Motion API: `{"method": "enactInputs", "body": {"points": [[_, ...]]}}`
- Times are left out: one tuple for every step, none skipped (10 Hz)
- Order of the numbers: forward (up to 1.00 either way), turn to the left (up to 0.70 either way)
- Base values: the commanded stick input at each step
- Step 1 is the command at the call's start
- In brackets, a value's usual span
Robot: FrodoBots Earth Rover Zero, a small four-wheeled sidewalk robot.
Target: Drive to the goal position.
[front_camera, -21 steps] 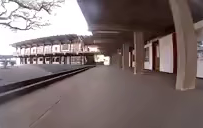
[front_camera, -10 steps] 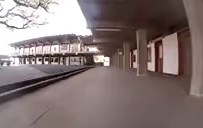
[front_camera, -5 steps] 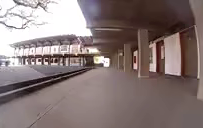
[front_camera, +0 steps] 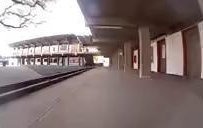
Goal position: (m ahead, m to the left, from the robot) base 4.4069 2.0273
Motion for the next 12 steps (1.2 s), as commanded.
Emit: {"method": "enactInputs", "body": {"points": [[0.5,0.0],[0.5,0.0],[0.5,0.0],[0.5,0.0],[0.5,0.0],[0.5,0.0],[0.5,0.0],[0.5,0.0],[0.5,0.0],[0.5,0.0],[0.5,0.0],[0.5,0.0]]}}
